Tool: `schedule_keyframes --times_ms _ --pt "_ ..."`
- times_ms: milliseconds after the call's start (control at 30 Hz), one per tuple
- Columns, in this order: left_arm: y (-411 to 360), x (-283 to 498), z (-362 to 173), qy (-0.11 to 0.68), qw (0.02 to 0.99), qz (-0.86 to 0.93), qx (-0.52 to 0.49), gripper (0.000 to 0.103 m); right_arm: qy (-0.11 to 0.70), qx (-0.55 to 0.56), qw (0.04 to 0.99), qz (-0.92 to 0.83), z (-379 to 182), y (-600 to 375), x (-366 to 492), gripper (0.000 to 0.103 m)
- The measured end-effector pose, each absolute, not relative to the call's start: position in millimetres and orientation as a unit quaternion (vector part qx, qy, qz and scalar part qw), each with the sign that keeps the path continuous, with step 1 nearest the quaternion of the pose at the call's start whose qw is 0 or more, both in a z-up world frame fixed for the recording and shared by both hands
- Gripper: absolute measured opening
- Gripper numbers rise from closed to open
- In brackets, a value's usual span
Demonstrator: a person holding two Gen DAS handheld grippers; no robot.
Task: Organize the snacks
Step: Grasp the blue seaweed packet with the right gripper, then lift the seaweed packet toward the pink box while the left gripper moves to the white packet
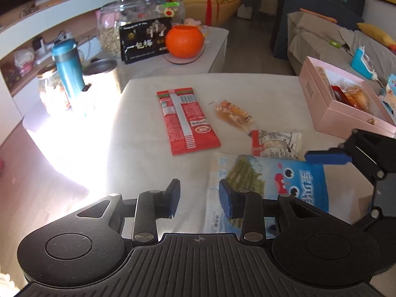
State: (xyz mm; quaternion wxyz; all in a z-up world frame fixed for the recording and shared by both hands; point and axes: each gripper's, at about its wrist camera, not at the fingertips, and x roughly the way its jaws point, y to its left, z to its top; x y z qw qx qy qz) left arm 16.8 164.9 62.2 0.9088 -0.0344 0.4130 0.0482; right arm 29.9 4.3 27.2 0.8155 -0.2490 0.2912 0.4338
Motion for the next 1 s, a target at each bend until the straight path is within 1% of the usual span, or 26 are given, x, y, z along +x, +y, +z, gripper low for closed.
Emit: schedule_keyframes --times_ms 67,133,233,267,300,367,433,533,633,700,733,767,800,933,1000 --pt "159 18 65 0.408 0.912 0.04 -0.029 0.038 0.312 -0.233 0.814 0.431 29 12 44 0.091" --pt "156 20 66 0.405 0.913 0.031 -0.031 0.038 0.354 -0.183 0.808 0.433 27 9 63 0.094" --pt "151 23 63 0.403 0.914 0.02 -0.033 0.038 0.4 -0.108 0.809 0.418 17 -11 80 0.094" --pt "151 24 62 0.403 0.914 0.017 -0.035 0.038 0.4 -0.099 0.811 0.415 16 -18 79 0.09" --pt "151 25 59 0.404 0.914 0.014 -0.038 0.038 0.395 -0.101 0.813 0.416 16 -27 73 0.087" --pt "150 28 56 0.406 0.913 0.011 -0.043 0.038 0.39 -0.115 0.814 0.415 17 -41 61 0.078" --pt "150 31 53 0.406 0.912 0.004 -0.054 0.038 0.395 -0.115 0.817 0.403 20 -60 52 0.074" --pt "142 38 52 0.405 0.912 -0.012 -0.061 0.038 0.397 -0.122 0.832 0.368 21 -88 50 0.06" --pt "133 50 55 0.402 0.912 -0.045 -0.075 0.038 0.393 -0.128 0.849 0.33 22 -109 52 0.059" --pt "132 56 60 0.394 0.914 -0.039 -0.085 0.038 0.389 -0.108 0.852 0.333 27 -116 53 0.062" --pt "133 57 63 0.388 0.917 -0.033 -0.087 0.038 0.384 -0.092 0.852 0.344 31 -117 54 0.07" --pt "135 57 66 0.382 0.919 -0.029 -0.09 0.038 0.377 -0.078 0.85 0.359 35 -116 52 0.08" --pt "137 55 68 0.377 0.921 -0.025 -0.092 0.038 0.368 -0.07 0.848 0.375 40 -112 50 0.083" --pt "154 38 72 0.37 0.925 0.004 -0.089 0.038 0.333 -0.085 0.84 0.419 51 -69 47 0.083" --pt "166 27 69 0.374 0.923 0.022 -0.089 0.038 0.338 -0.085 0.838 0.42 48 -43 56 0.083"
